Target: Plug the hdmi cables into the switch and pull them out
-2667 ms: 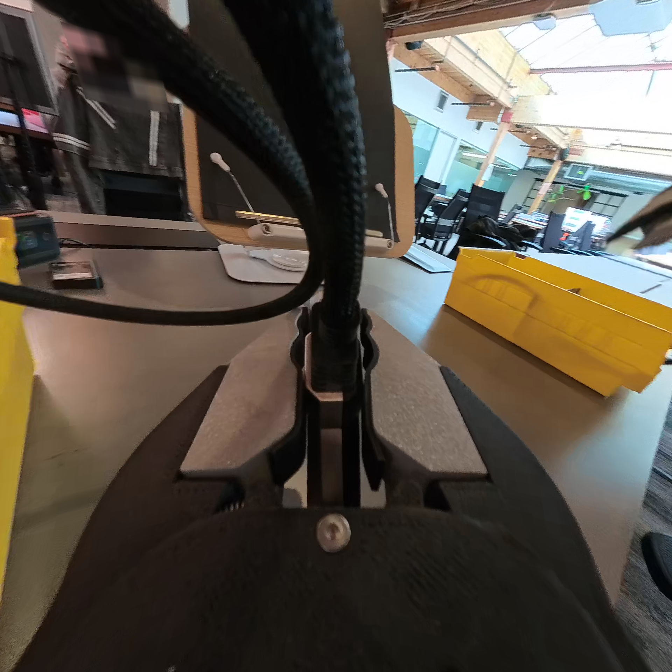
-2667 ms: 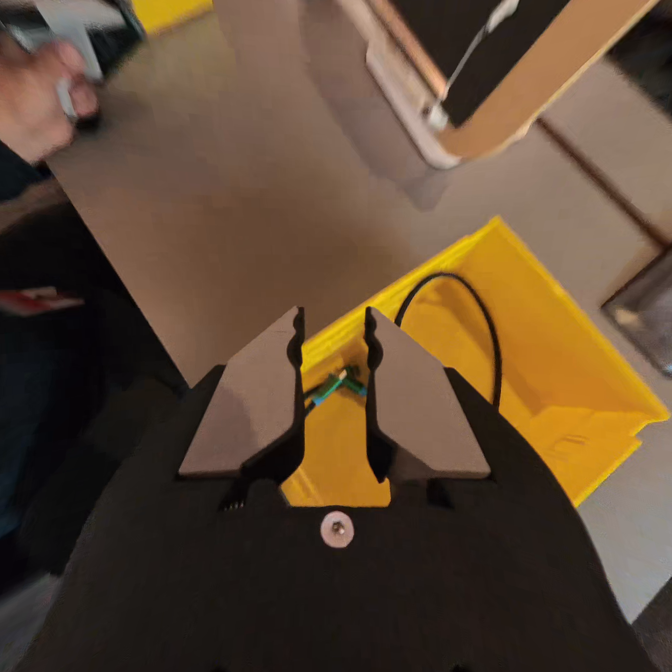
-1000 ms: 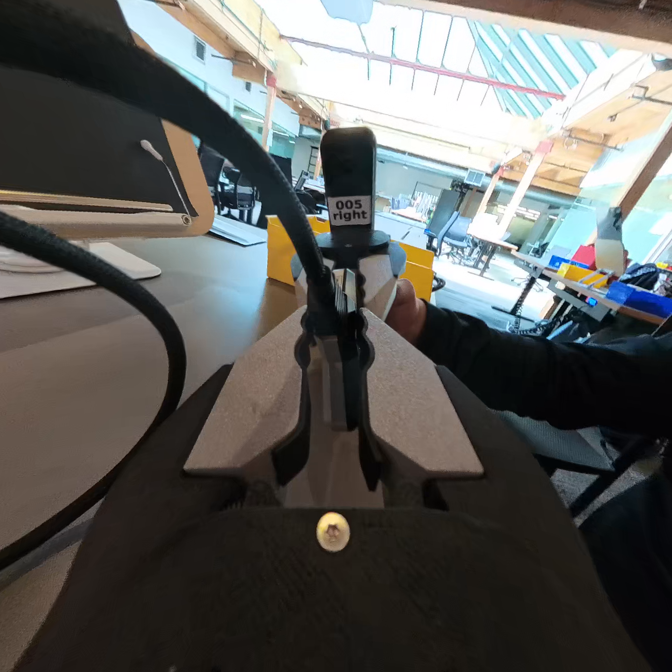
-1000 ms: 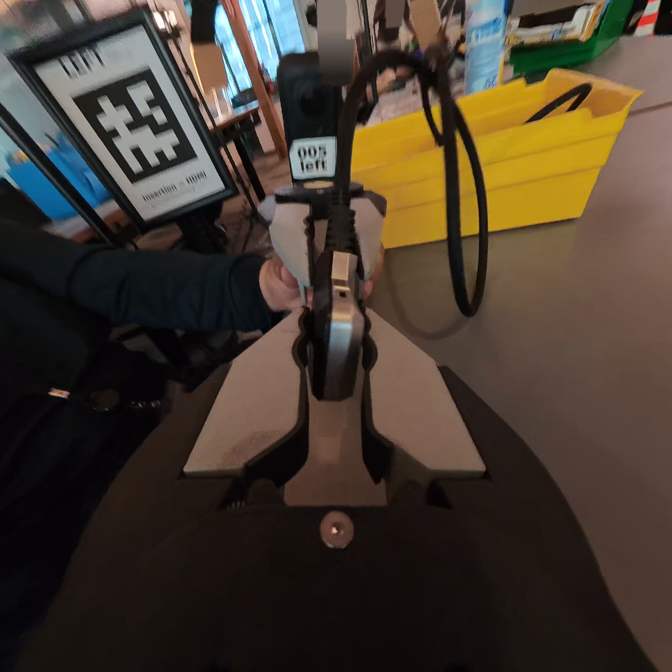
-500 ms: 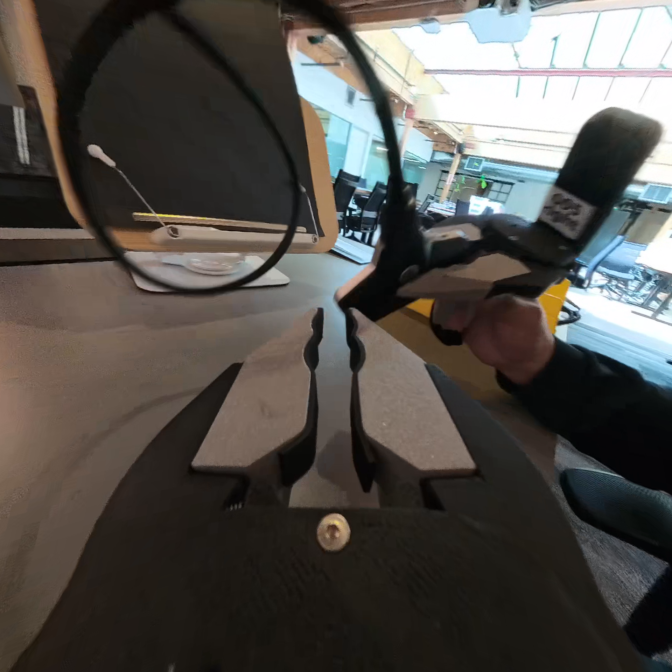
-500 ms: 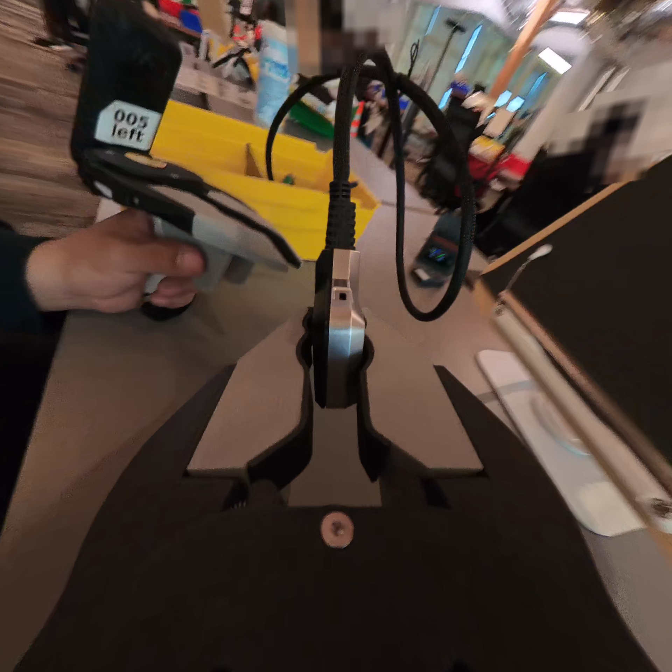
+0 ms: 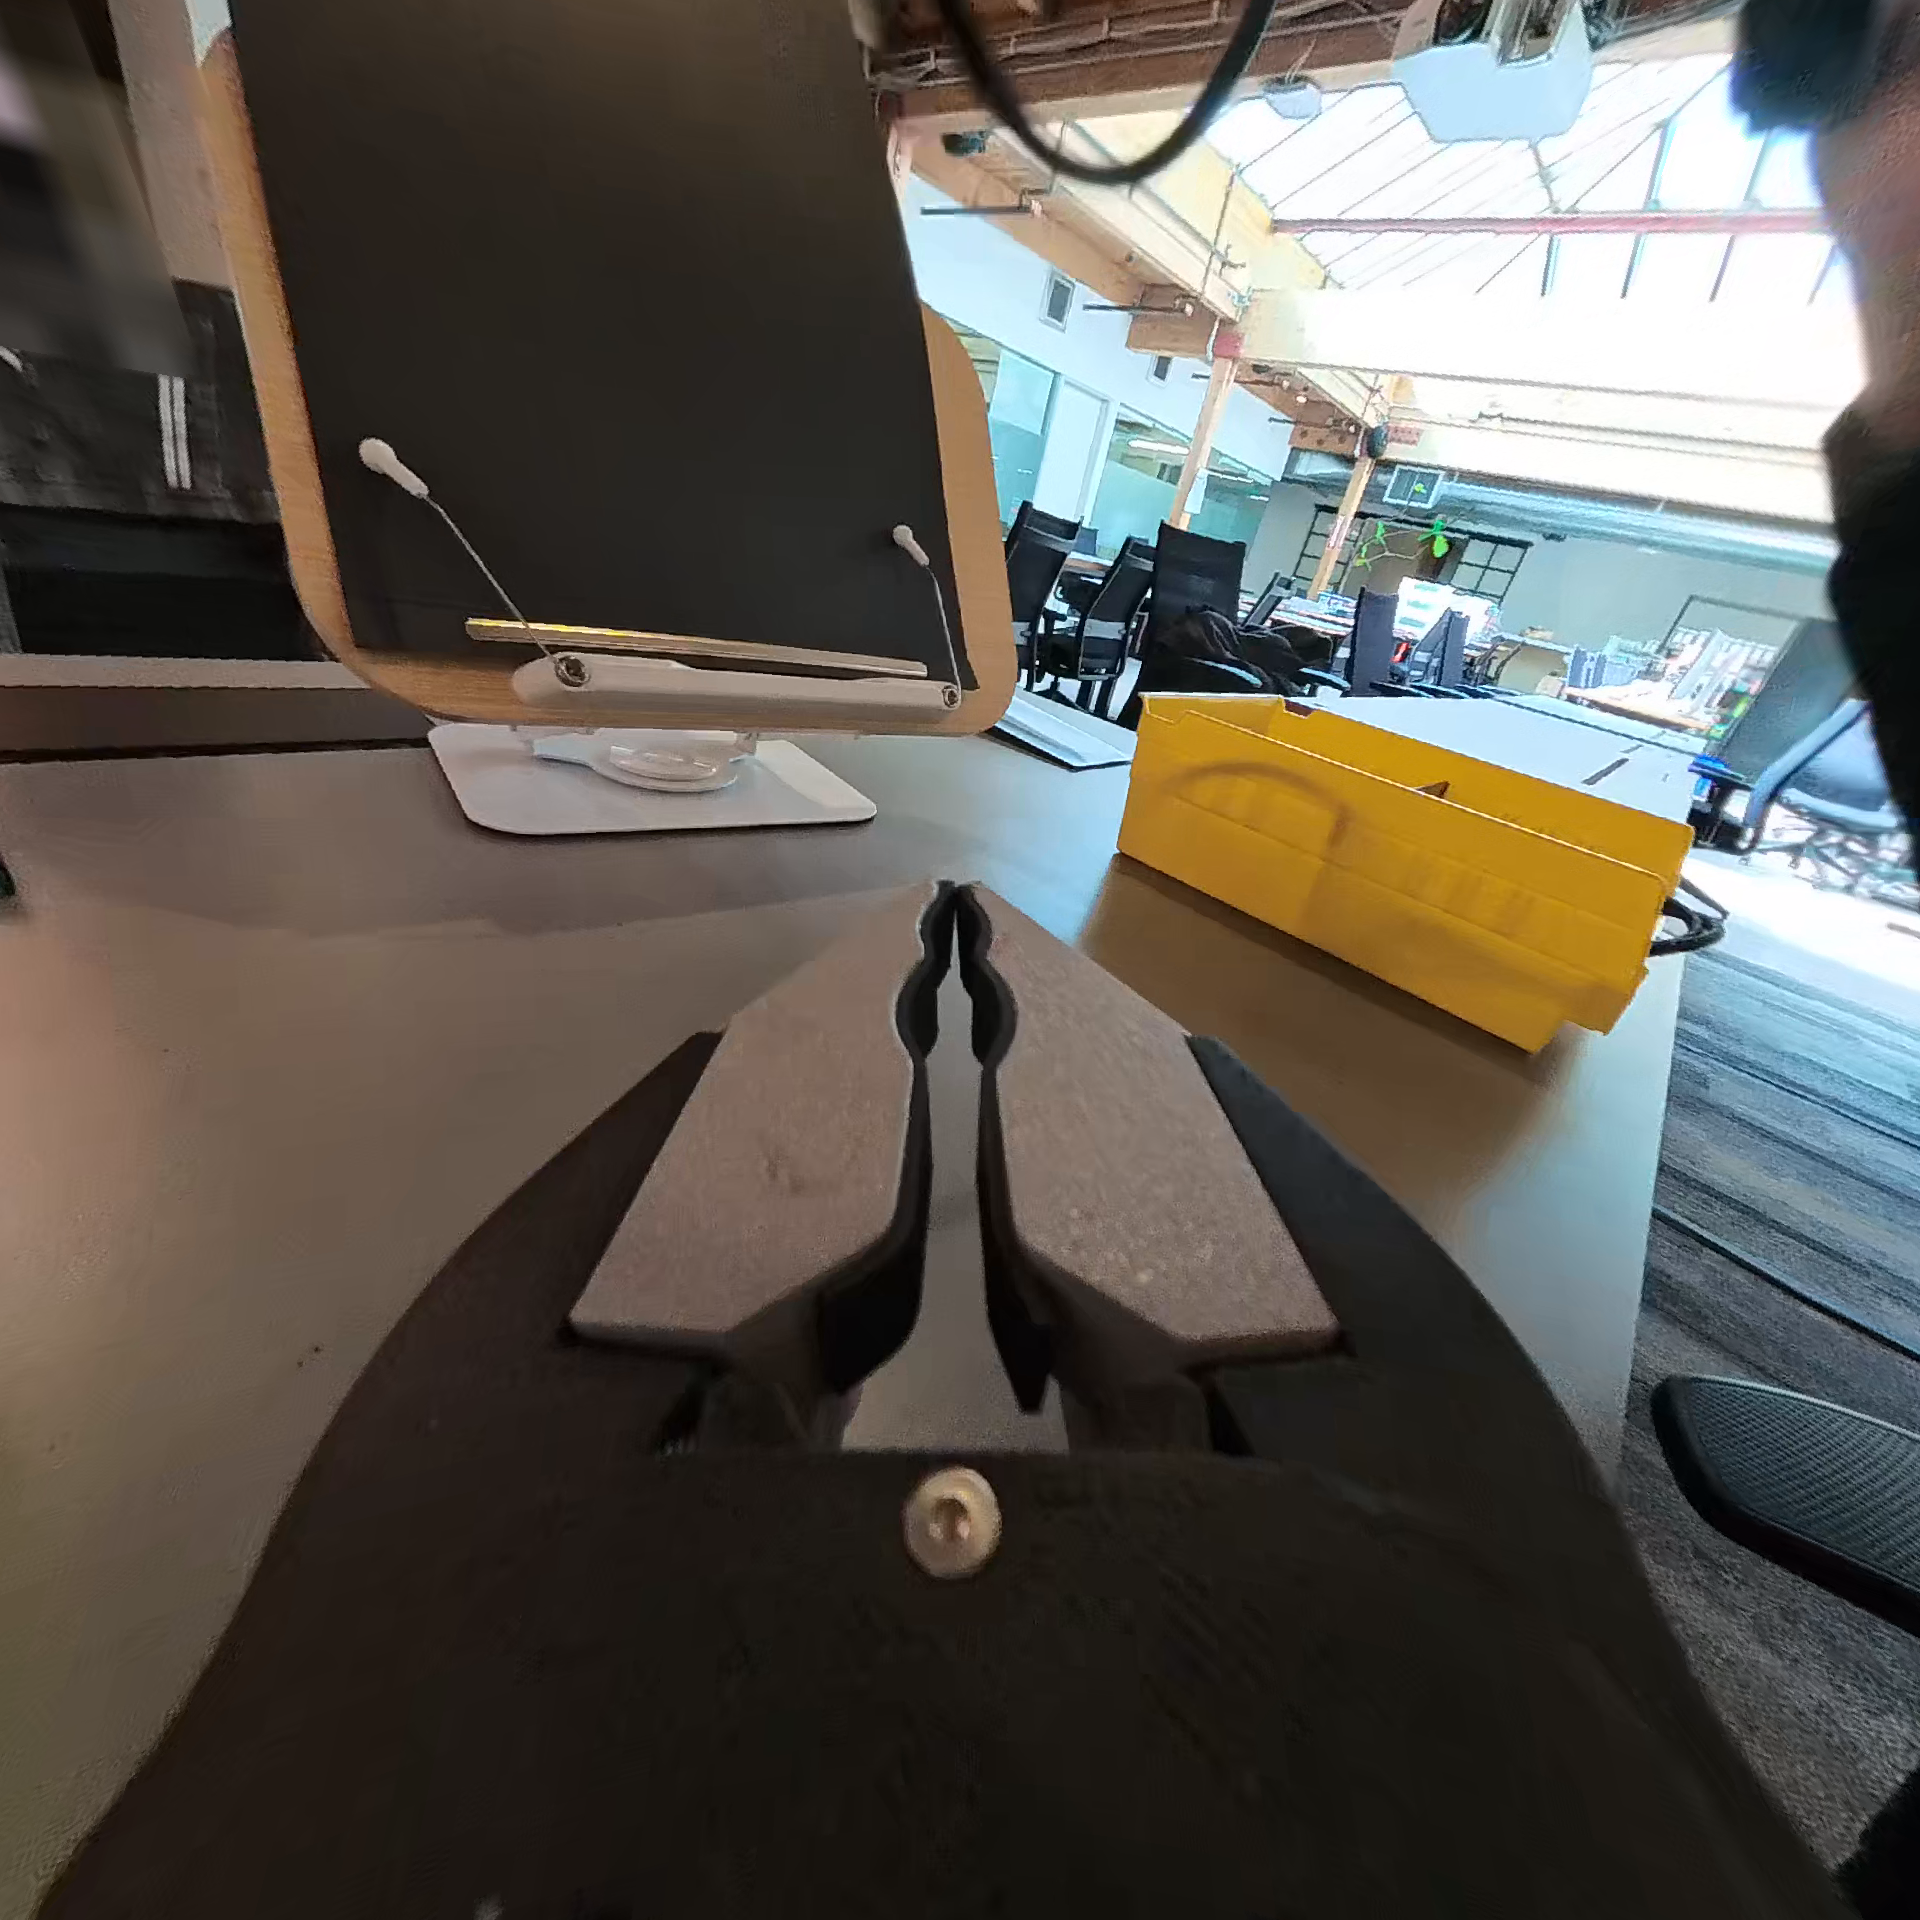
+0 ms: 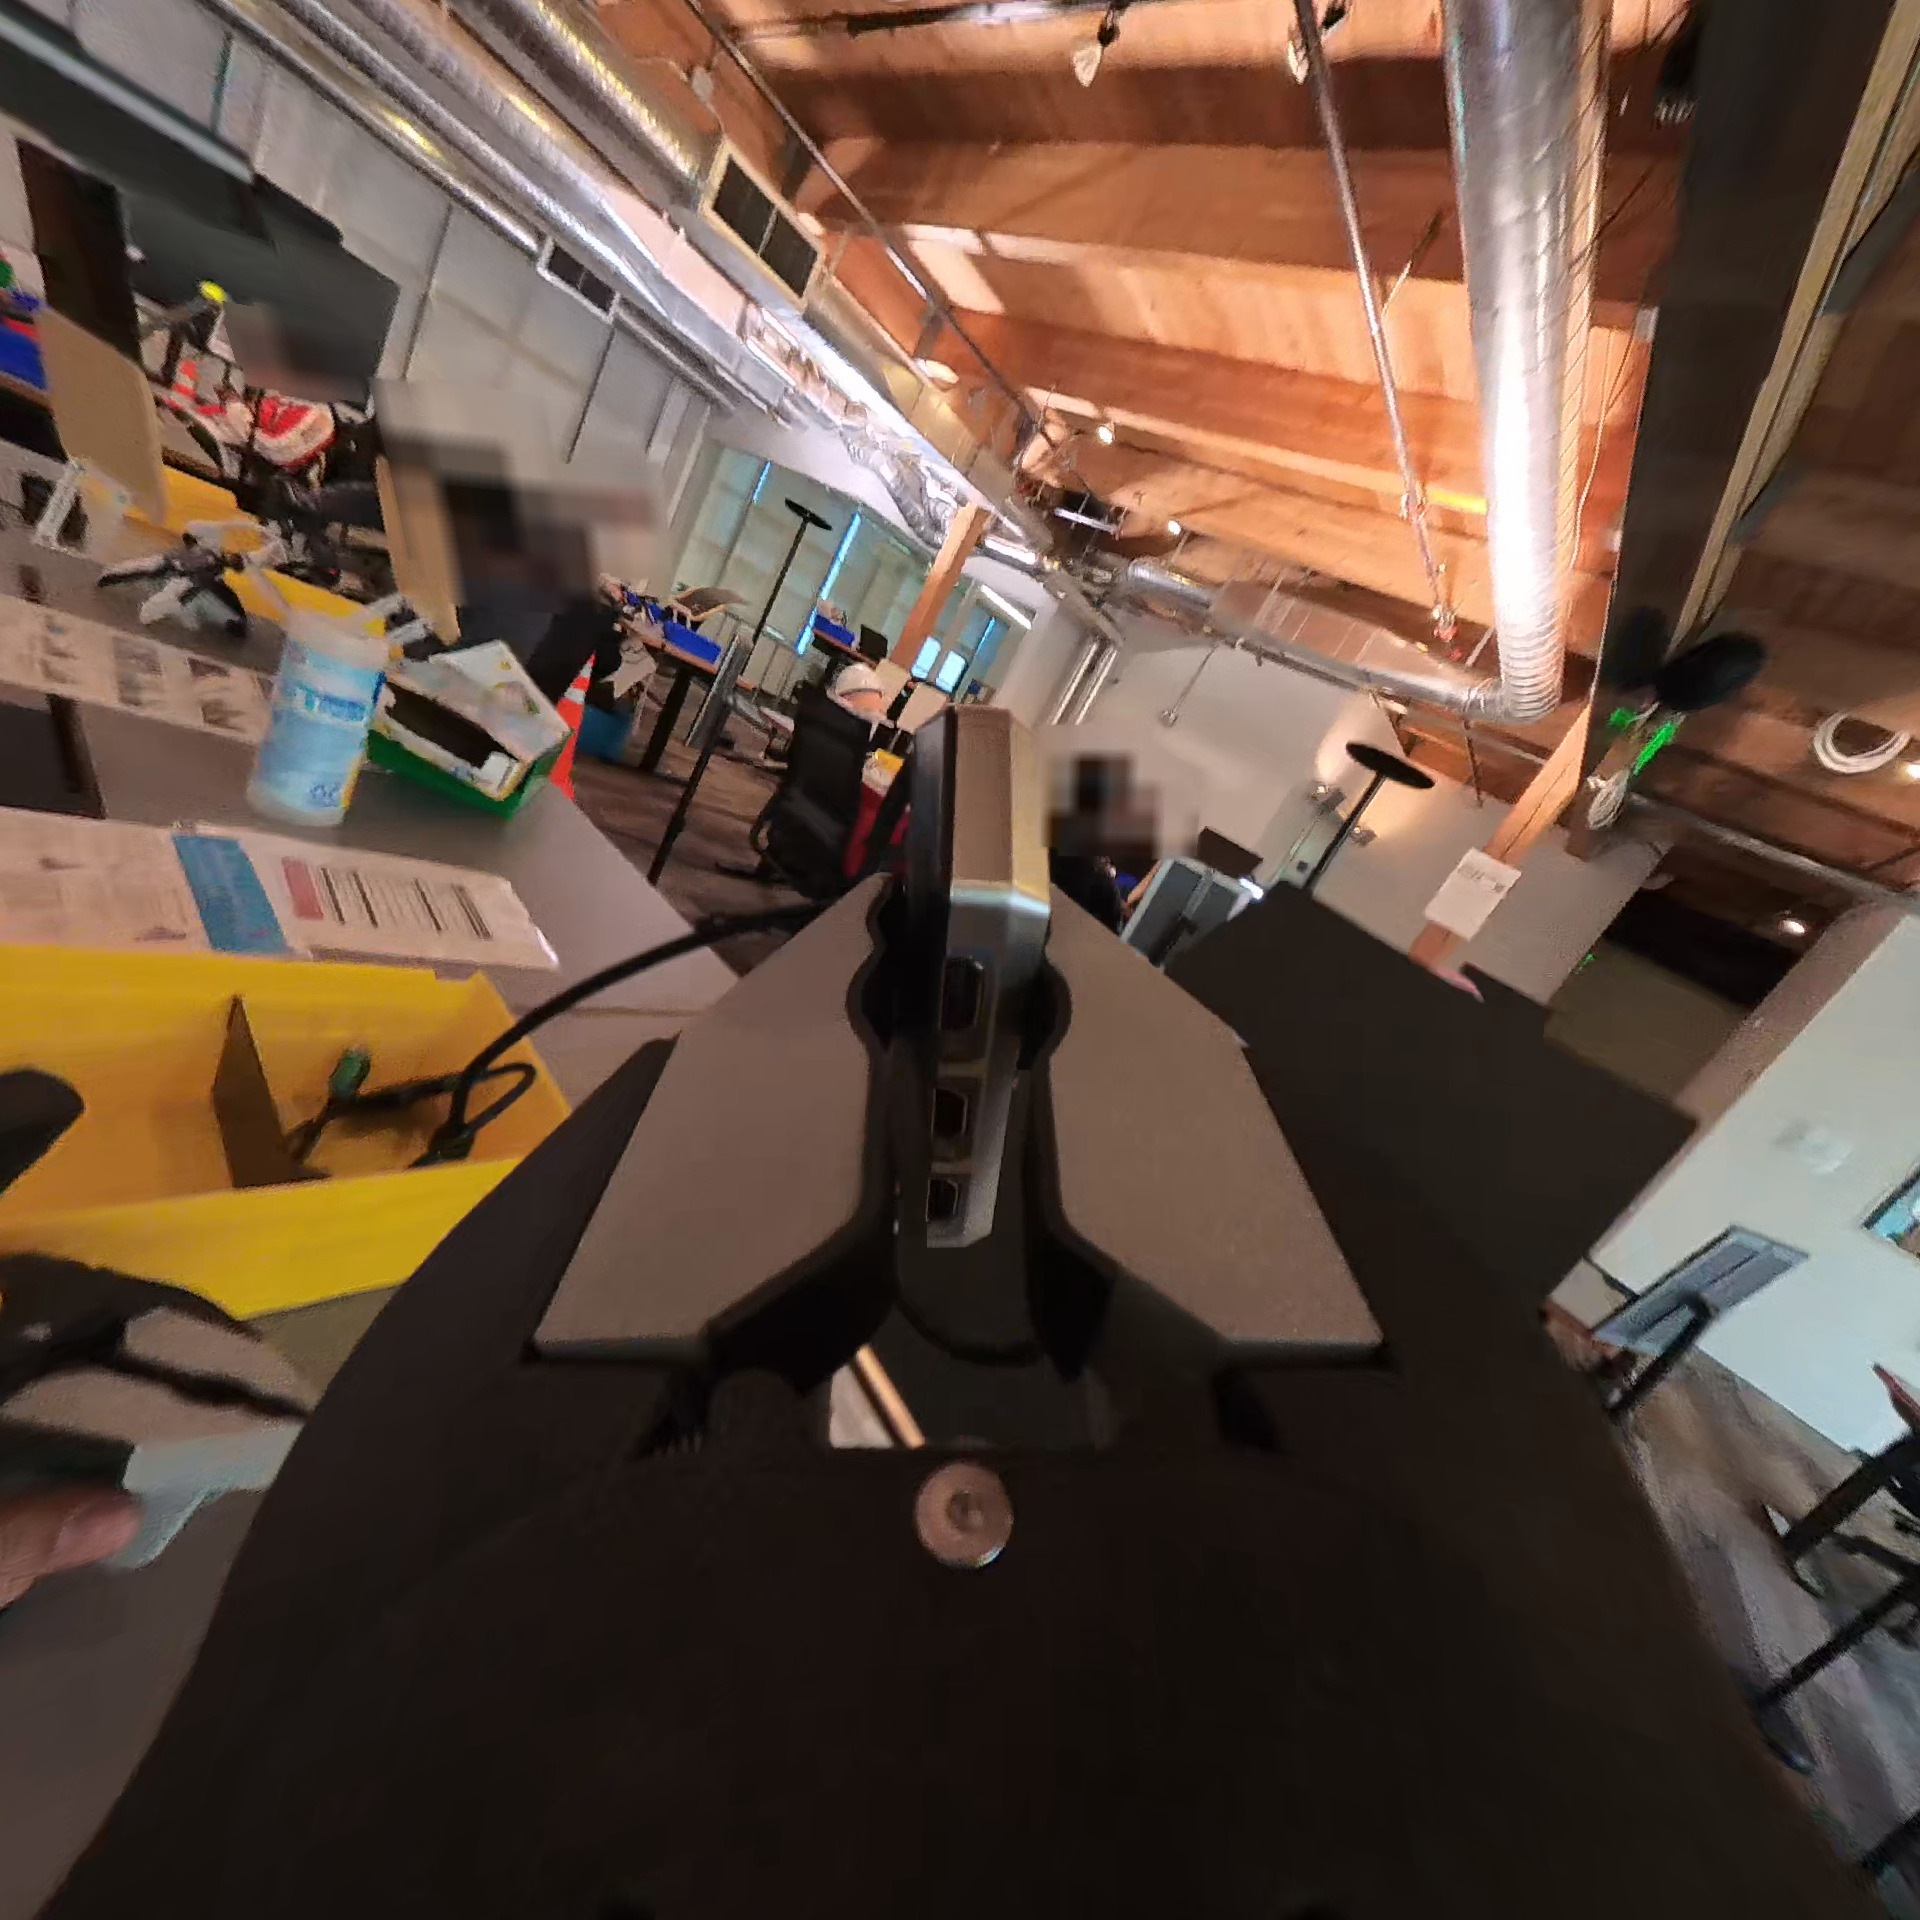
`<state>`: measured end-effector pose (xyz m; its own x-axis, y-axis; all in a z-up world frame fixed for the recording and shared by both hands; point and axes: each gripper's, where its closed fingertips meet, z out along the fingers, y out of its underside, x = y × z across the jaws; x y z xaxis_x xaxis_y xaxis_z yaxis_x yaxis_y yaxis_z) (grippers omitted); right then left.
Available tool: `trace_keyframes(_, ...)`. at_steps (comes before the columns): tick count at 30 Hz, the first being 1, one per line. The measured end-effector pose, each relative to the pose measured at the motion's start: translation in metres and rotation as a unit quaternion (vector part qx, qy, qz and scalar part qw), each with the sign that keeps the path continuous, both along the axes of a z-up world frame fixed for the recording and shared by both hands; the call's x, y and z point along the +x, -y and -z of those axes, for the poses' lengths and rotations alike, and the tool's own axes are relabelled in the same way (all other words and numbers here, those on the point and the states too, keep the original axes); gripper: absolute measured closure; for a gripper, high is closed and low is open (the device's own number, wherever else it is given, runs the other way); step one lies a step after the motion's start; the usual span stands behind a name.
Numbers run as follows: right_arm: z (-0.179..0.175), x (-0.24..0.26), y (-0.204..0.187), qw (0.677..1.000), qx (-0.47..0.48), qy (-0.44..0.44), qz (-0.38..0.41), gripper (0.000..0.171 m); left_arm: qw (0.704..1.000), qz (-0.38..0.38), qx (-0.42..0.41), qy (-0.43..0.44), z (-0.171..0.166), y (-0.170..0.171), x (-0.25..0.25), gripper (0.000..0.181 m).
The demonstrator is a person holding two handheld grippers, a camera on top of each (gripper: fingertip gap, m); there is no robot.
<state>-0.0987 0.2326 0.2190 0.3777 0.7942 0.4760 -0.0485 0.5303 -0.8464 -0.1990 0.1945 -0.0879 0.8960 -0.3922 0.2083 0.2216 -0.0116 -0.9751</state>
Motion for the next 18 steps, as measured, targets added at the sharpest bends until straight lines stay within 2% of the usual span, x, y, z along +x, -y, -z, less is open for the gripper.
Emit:
trace_keyframes(3,-0.042,0.006,0.006,0.999,-0.019,-0.015,-0.033,0.151,1.000,0.000,0.000,0.007,0.000,0.000,-0.002,0.181)
trace_keyframes(7,-0.062,0.003,0.015,0.997,-0.029,-0.022,-0.072,0.152,1.000,0.002,0.002,0.019,-0.001,0.000,-0.004,0.181)
trace_keyframes(10,-0.051,-0.009,0.030,0.981,-0.102,-0.010,-0.165,0.152,1.000,0.000,0.005,0.026,-0.003,0.001,-0.006,0.181)
trace_keyframes(13,-0.024,-0.029,0.051,0.953,-0.168,0.046,-0.248,0.152,1.000,0.003,0.004,0.030,-0.002,0.001,-0.006,0.181)
trace_keyframes(16,0.008,-0.049,0.083,0.928,-0.179,0.122,-0.303,0.152,1.000,0.006,0.001,0.030,-0.002,0.000,-0.005,0.181)
trace_keyframes(18,0.014,-0.057,0.102,0.917,-0.182,0.133,-0.330,0.152,1.000,0.008,-0.001,0.029,-0.001,0.000,-0.005,0.181)
